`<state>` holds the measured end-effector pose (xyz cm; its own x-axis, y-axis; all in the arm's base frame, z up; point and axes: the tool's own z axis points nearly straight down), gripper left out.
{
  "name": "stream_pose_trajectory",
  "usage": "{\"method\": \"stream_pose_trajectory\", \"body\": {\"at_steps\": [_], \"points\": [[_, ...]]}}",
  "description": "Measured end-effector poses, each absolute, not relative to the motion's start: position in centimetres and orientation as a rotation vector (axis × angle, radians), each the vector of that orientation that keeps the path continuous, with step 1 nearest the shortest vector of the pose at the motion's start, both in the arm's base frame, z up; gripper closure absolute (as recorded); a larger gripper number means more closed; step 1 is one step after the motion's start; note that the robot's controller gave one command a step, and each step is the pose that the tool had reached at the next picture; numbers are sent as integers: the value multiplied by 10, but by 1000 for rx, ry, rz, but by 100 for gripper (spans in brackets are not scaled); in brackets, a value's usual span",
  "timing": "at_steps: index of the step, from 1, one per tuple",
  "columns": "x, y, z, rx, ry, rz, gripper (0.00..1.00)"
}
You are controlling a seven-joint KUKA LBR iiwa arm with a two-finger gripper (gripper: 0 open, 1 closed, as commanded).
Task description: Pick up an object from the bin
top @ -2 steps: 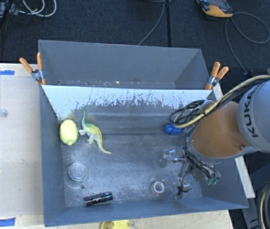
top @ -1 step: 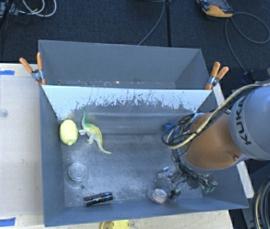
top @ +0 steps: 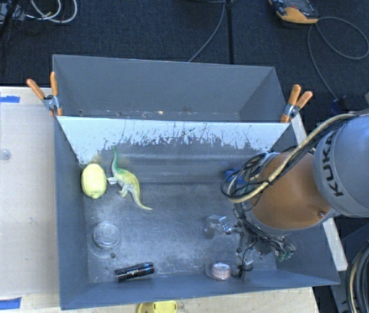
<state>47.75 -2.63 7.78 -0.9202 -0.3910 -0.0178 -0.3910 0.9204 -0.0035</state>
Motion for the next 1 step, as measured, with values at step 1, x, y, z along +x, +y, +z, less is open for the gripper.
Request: {"method": "stream_pose_trajectory", "body": {"at_steps": [1], "points": [[477, -26, 78, -625, 3061, 0, 0]]}}
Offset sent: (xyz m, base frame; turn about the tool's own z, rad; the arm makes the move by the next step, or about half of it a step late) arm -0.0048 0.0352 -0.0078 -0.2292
